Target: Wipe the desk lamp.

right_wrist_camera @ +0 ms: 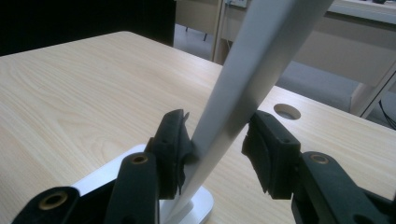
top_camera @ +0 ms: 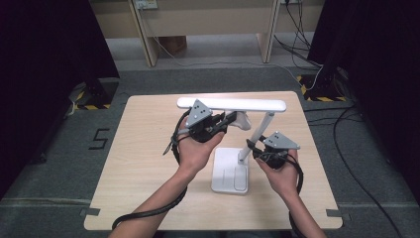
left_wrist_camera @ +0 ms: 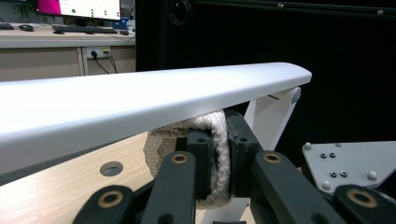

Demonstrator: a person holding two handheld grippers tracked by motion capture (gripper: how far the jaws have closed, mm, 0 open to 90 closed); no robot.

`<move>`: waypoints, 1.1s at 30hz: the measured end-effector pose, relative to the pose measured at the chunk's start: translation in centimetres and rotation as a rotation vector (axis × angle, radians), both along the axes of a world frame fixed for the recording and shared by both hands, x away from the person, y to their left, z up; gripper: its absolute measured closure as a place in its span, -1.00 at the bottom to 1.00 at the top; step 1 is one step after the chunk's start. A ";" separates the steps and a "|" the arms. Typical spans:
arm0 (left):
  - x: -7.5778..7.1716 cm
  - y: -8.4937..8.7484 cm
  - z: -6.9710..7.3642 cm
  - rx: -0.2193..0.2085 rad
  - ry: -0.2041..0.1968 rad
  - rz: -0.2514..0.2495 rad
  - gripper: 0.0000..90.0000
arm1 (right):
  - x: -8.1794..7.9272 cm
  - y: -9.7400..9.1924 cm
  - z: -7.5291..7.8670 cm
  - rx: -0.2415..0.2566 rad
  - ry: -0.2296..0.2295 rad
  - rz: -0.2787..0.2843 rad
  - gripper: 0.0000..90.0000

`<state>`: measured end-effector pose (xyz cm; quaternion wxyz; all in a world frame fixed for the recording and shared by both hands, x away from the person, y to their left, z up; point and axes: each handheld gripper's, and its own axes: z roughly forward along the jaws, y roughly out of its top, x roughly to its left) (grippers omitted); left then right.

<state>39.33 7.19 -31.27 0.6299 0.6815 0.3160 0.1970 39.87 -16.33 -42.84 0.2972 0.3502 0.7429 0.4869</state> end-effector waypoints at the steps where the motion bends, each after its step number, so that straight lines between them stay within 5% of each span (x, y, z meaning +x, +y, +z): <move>1: 0.0 -0.1 0.0 0.001 0.000 0.000 0.82 | 0.0 0.0 0.0 -0.002 -0.001 -0.002 0.28; 33: -0.2 -3.7 -0.2 0.021 -0.029 -0.052 0.82 | -0.2 0.9 -0.1 -0.011 -0.010 -0.031 0.33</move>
